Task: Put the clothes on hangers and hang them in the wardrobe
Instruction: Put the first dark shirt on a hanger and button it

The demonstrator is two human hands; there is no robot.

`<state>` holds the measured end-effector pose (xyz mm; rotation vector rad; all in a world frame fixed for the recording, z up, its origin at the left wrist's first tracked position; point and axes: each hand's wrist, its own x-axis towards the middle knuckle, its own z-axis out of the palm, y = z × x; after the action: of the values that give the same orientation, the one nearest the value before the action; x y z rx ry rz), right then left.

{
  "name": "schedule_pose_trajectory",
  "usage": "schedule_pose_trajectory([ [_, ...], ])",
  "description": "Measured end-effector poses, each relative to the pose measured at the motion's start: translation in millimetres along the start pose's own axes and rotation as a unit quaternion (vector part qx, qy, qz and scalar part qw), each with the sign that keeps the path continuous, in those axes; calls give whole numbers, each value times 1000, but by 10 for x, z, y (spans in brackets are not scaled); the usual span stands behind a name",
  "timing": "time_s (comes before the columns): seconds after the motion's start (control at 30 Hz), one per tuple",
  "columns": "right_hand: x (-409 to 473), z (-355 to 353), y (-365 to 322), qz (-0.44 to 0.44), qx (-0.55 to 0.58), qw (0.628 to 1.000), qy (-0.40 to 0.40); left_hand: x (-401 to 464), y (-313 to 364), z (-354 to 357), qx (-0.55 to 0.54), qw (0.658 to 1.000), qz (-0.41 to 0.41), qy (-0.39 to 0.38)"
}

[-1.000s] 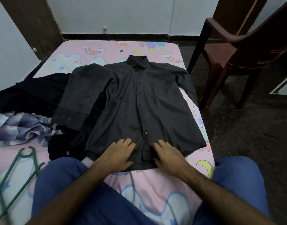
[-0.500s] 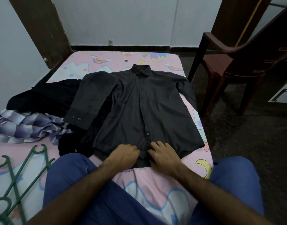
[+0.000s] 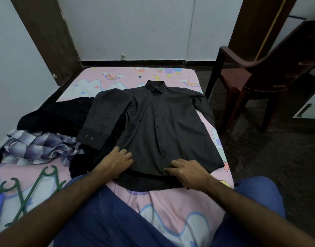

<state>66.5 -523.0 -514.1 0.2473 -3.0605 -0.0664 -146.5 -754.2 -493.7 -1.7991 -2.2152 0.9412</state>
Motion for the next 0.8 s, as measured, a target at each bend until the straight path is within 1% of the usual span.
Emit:
schedule_pose_trajectory([
  [0.1, -3, 57, -10, -5, -13, 1000, 7, -35, -289, 57, 10, 999, 39, -30],
  [0.23, 73, 193, -44, -27, -16, 999, 15, -101, -383, -7, -10, 988, 113, -105],
  [0.33, 147, 253, -67, 3, 21, 1000, -2, -164, -338, -34, -26, 984, 139, -106],
  [0.4, 191, 212, -74, 24, 88, 995, -42, -198, -319, -25, -43, 984, 140, -105],
  [0.5, 244, 126, -84, 26, 179, 974, -139, -177, -302, -39, -67, 975, 133, -165],
  [0.6, 262, 123, -115, 24, 212, 960, -183, -90, -263, -70, -94, 967, 117, -205],
  [0.67, 319, 51, -91, 44, 258, 938, -226, 10, -262, -89, -166, 957, 84, -221],
  [0.7, 373, 8, -57, 59, 300, 918, -251, 73, -271, -84, -220, 950, 66, -211],
  [0.77, 516, -73, 34, 108, 393, 868, -284, 236, -307, -66, -343, 927, 34, -147],
  [0.8, 601, -83, 85, 134, 422, 855, -271, 333, -310, -49, -403, 910, 18, -97],
])
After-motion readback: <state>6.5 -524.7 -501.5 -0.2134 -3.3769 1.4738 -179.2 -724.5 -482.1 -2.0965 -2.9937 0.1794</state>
